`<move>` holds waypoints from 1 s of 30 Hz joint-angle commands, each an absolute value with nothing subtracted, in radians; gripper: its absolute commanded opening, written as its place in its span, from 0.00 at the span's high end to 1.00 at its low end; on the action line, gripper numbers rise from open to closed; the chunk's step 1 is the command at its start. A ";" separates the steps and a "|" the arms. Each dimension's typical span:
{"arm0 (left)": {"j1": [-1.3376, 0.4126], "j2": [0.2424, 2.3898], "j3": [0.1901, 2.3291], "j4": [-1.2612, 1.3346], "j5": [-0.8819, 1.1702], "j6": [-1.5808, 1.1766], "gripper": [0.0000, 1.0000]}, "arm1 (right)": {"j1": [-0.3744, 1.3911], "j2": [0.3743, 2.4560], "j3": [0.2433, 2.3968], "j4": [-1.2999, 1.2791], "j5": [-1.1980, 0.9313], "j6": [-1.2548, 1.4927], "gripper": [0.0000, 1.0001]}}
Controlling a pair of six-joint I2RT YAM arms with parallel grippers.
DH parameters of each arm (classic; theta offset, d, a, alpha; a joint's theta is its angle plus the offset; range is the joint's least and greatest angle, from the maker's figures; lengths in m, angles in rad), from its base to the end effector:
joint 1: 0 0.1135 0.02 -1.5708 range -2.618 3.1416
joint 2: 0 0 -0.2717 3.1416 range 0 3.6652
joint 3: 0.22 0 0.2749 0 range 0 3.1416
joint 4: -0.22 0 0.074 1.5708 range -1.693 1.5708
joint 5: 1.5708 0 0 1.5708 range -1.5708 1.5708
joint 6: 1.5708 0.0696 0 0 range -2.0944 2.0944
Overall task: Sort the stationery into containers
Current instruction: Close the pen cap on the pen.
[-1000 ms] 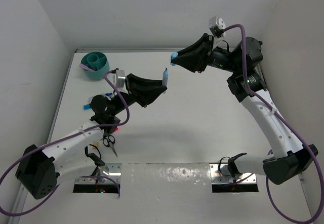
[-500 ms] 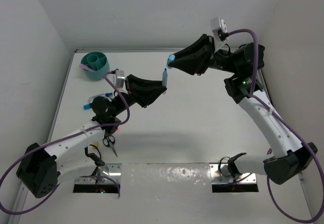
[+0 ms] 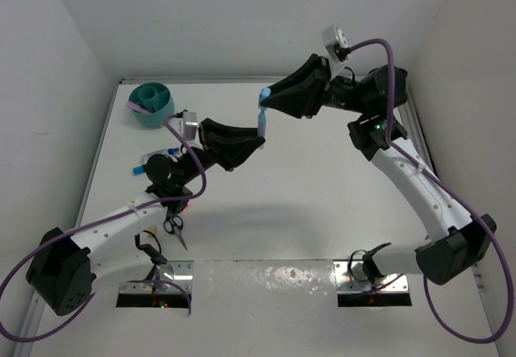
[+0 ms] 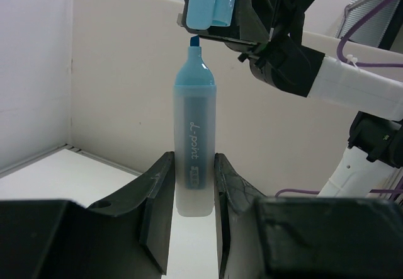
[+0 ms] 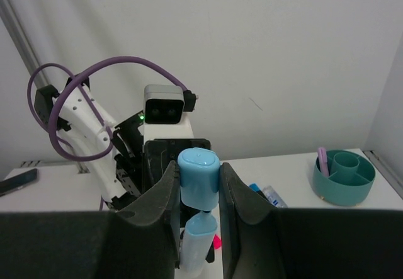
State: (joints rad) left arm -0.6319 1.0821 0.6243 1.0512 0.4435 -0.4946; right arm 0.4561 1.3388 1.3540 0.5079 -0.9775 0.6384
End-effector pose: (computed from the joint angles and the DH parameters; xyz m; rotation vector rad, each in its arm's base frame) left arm 0.2027 -0.1854 0.3652 0.5068 0.9985 -1.2318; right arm 0.2643 0.1939 0.4984 -0.8703 1.1380 1.4281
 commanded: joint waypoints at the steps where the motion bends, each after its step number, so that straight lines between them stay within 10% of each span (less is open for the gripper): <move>1: -0.624 1.072 0.624 1.108 0.433 -0.491 1.00 | 0.463 1.342 1.358 0.586 -0.992 0.658 1.00; 30: -0.601 1.048 0.621 1.172 0.528 -0.456 1.00 | 0.480 1.367 1.226 0.576 -1.104 0.727 1.00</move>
